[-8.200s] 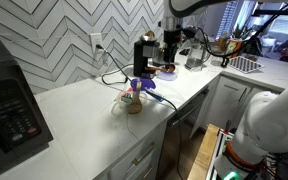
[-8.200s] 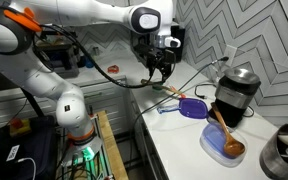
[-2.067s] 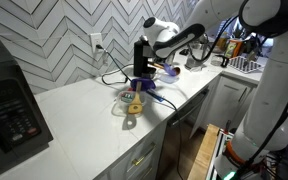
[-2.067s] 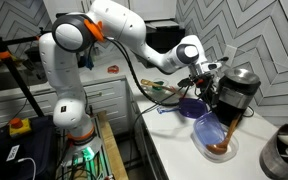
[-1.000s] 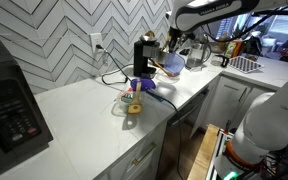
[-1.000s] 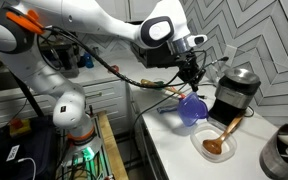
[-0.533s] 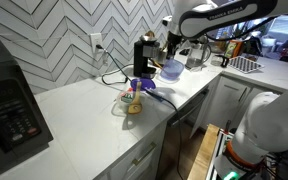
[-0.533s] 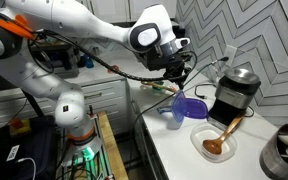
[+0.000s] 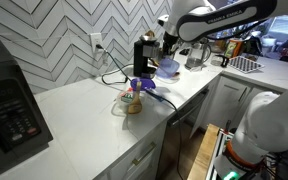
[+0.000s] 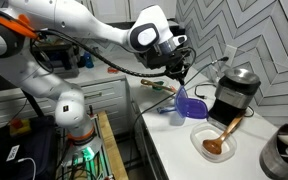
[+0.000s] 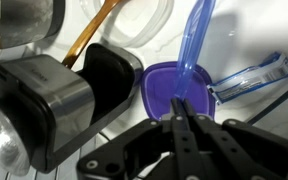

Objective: Remove the blue lid from the clear bowl and put it on the stacked lids on the counter.

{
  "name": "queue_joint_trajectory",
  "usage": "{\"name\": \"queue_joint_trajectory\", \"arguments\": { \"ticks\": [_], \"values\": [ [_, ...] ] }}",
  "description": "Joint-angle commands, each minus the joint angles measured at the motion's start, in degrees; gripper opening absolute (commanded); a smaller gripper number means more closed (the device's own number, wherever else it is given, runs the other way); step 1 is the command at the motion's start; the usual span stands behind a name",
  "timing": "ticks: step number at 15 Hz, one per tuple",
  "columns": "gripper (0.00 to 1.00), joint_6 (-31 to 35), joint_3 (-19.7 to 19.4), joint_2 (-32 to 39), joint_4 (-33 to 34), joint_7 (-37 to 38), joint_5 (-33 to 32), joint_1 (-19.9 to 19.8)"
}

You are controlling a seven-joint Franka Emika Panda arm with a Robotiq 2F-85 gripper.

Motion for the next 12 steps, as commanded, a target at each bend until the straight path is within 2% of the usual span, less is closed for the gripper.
{"name": "queue_joint_trajectory", "arguments": {
  "ticks": [1, 3, 4, 7, 8, 12],
  "values": [
    [0.01, 8.2, 7.4, -1.8, -3.6, 12.0, -9.2, -2.5],
    [0.01, 9.7, 12.4, -0.6, -3.3, 21.6, -18.6, -5.0],
    [0.01, 9.2, 16.3, 0.4, -3.0, 26.4, -22.4, -8.1],
    [0.01, 5.1, 22.9, 3.1, -1.6, 40.0, -32.6, -11.3],
    [0.01, 3.0, 21.2, 5.2, -0.7, 44.4, -36.0, -8.2],
    [0.01, -3.3, 21.0, 11.5, 1.0, 54.2, -42.1, -4.3]
  ]
}}
